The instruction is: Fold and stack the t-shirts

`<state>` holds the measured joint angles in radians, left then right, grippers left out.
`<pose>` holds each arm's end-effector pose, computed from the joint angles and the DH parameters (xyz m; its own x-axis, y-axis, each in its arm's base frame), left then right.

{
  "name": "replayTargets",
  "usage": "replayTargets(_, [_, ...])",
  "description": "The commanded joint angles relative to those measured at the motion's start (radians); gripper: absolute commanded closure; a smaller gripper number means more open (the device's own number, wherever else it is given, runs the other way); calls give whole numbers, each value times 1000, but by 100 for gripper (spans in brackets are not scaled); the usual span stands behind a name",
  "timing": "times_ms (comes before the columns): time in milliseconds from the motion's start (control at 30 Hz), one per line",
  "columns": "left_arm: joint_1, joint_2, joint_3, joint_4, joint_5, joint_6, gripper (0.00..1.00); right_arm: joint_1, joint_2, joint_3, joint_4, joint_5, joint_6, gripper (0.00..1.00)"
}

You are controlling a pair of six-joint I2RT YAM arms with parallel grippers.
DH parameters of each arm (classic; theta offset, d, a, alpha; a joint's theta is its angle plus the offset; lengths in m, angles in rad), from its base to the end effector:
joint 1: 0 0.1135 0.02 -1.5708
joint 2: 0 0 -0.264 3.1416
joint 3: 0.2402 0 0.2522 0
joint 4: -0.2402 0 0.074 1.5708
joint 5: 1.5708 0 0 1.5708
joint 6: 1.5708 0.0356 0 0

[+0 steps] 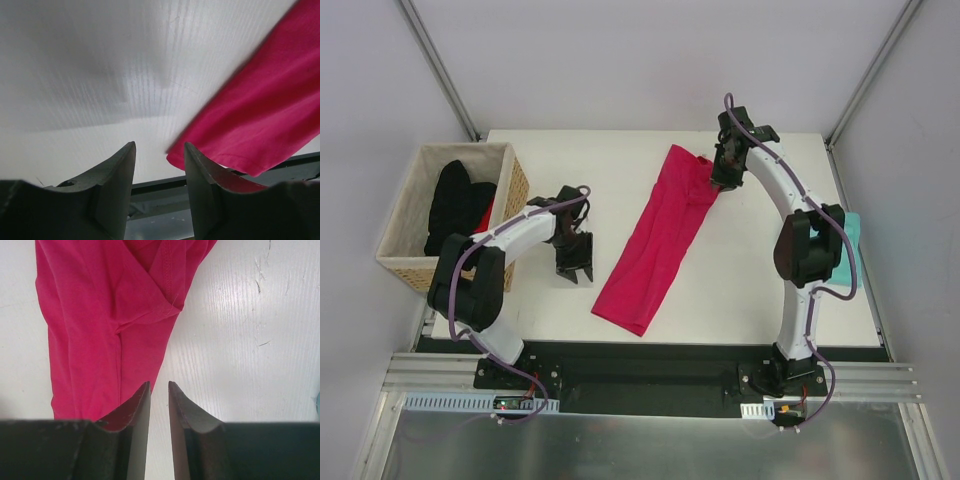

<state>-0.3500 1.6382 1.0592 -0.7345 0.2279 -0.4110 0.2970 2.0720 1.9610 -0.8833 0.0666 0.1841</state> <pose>0.2822 -0.1116 0.1880 -0.9878 -0.0537 -0.1460 -0.0072 0.9533 -0.3020 0.4373 0.1314 0.2857 -0.8352 -0.0646 -0.5461 -0.1062 0.9933 0.0449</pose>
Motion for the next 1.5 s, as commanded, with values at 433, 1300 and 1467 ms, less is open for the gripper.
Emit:
replayTargets(433, [-135, 97, -16, 50, 13, -77, 56, 5, -131, -43, -22, -2, -3, 76])
replayTargets(1300, [-170, 158, -1, 69, 27, -86, 76, -7, -142, -30, -28, -4, -2, 76])
replayTargets(1467, [-170, 150, -4, 66, 24, -88, 75, -9, -145, -31, -29, -4, -2, 76])
